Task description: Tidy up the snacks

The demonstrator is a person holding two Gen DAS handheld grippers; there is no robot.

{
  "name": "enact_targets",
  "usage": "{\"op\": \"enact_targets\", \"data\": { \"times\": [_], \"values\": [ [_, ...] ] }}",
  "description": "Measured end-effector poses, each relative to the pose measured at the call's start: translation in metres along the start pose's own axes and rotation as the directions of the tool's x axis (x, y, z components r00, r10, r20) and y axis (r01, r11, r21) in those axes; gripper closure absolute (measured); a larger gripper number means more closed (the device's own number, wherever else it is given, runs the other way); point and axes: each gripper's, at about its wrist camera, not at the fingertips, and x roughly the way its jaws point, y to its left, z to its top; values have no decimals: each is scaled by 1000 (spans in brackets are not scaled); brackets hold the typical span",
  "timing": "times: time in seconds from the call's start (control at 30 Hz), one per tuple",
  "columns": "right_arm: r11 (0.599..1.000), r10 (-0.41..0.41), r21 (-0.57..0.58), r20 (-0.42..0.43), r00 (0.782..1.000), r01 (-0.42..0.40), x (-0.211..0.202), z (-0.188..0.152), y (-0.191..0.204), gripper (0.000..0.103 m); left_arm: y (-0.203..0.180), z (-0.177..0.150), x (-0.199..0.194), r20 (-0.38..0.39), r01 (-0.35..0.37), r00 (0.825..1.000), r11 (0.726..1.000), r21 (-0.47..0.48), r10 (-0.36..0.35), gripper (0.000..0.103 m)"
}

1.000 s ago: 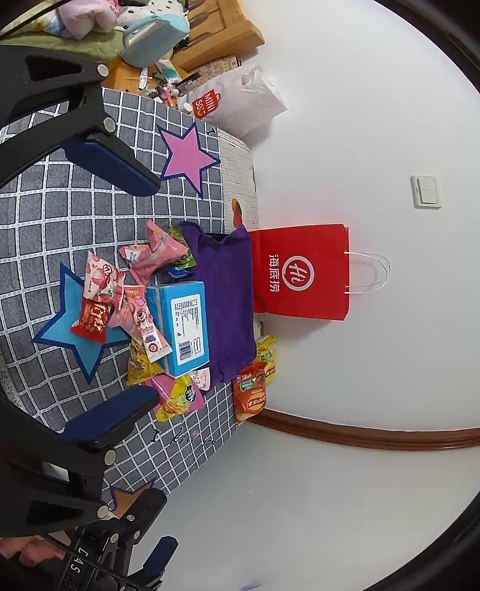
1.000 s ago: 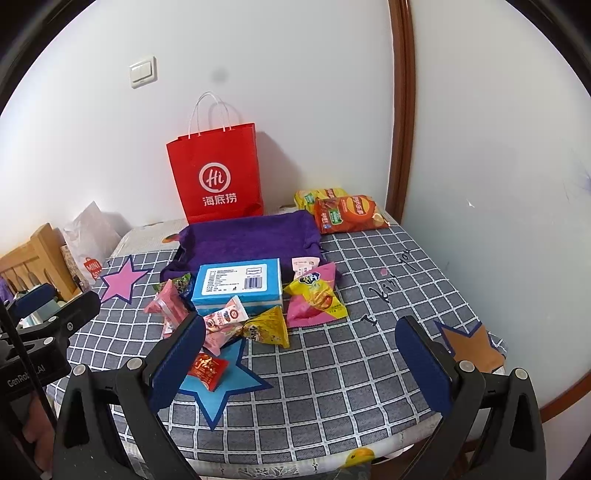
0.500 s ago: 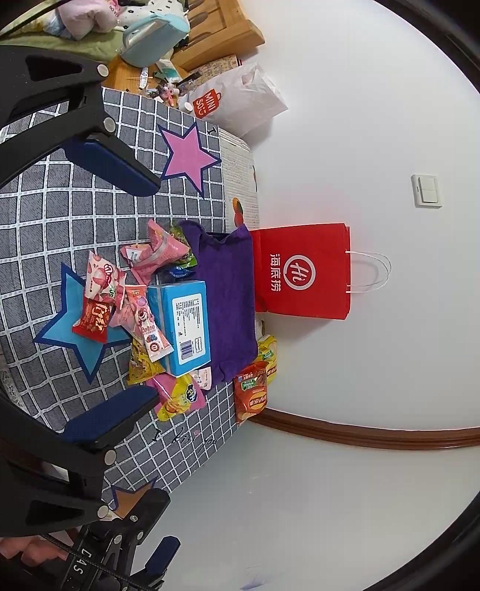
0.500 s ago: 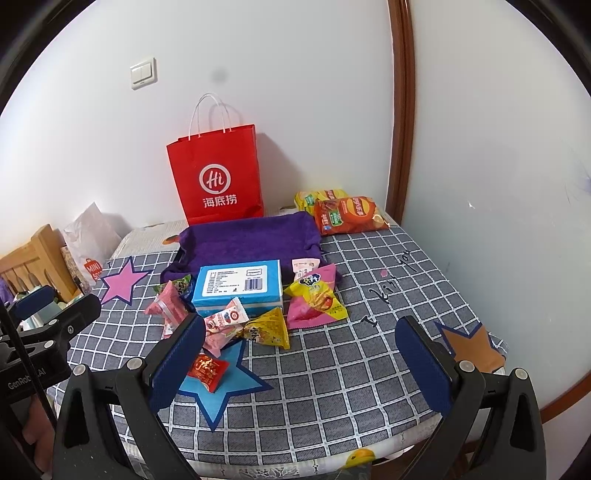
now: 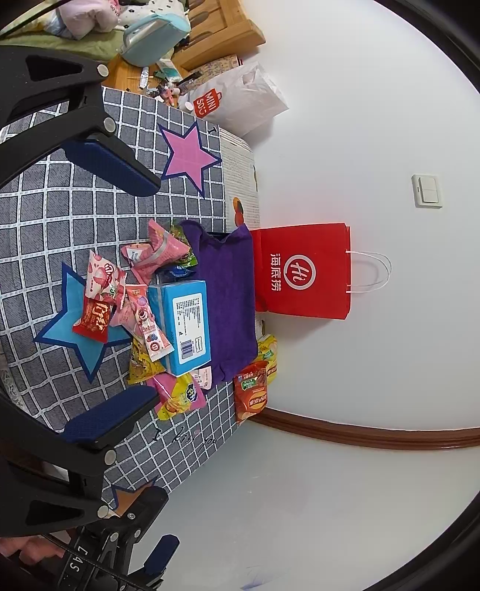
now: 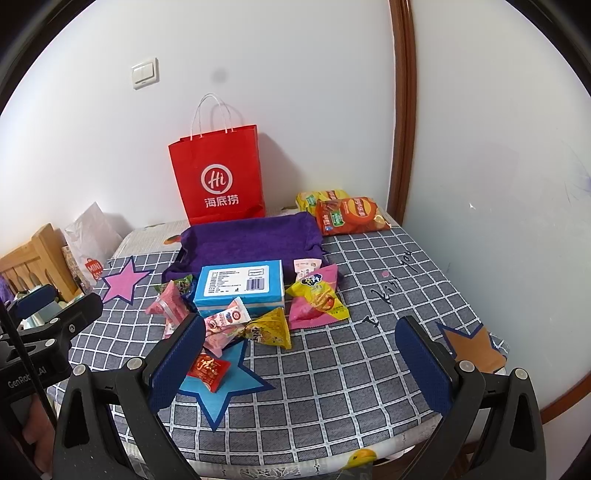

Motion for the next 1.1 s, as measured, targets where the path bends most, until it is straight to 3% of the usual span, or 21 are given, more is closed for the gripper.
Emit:
{"op": "enact_targets", "data": {
  "times": [1.1],
  "values": [
    [1000,6,-6,15,1000,-5,-4,0,3,1,-3,1,-2,3,3,1000,1000,2,-3,1]
  ]
}}
